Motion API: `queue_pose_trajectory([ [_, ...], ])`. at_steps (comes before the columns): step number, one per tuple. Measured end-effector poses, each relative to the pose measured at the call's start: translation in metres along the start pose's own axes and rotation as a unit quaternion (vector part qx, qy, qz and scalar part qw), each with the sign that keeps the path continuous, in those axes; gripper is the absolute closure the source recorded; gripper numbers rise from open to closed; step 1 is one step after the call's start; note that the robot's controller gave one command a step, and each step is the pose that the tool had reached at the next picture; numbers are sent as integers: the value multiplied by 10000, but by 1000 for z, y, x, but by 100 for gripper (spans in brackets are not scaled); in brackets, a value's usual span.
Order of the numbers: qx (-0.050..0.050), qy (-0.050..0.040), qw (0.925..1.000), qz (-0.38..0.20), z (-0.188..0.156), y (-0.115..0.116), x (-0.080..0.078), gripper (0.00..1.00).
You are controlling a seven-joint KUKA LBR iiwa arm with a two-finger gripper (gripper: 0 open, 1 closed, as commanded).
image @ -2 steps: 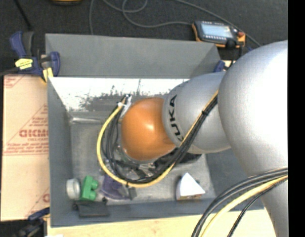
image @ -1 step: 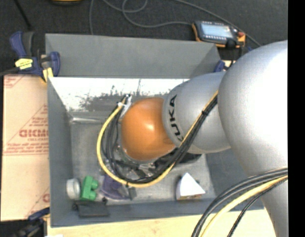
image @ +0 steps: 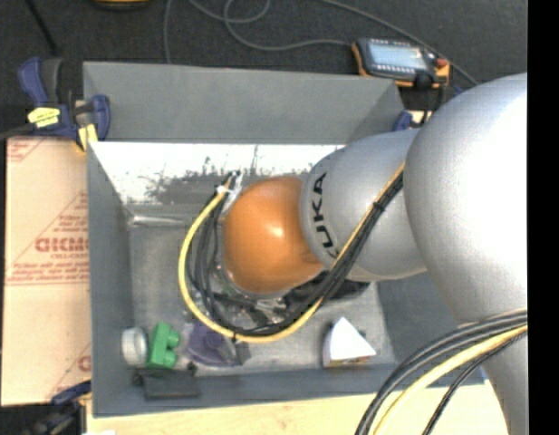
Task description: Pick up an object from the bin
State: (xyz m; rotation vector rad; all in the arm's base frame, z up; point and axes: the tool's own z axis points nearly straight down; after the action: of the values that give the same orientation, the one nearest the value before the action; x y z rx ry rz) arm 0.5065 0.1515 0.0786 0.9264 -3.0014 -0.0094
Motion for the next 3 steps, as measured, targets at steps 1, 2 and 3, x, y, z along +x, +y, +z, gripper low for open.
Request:
queue_pose_trajectory([
  [1,15,10,10000,-7,-19,-1,1,100],
  [2,26,5,10000,-5,-35,-2,1,100],
  [3,34,-8,10000,7,-49,-2,0,100],
])
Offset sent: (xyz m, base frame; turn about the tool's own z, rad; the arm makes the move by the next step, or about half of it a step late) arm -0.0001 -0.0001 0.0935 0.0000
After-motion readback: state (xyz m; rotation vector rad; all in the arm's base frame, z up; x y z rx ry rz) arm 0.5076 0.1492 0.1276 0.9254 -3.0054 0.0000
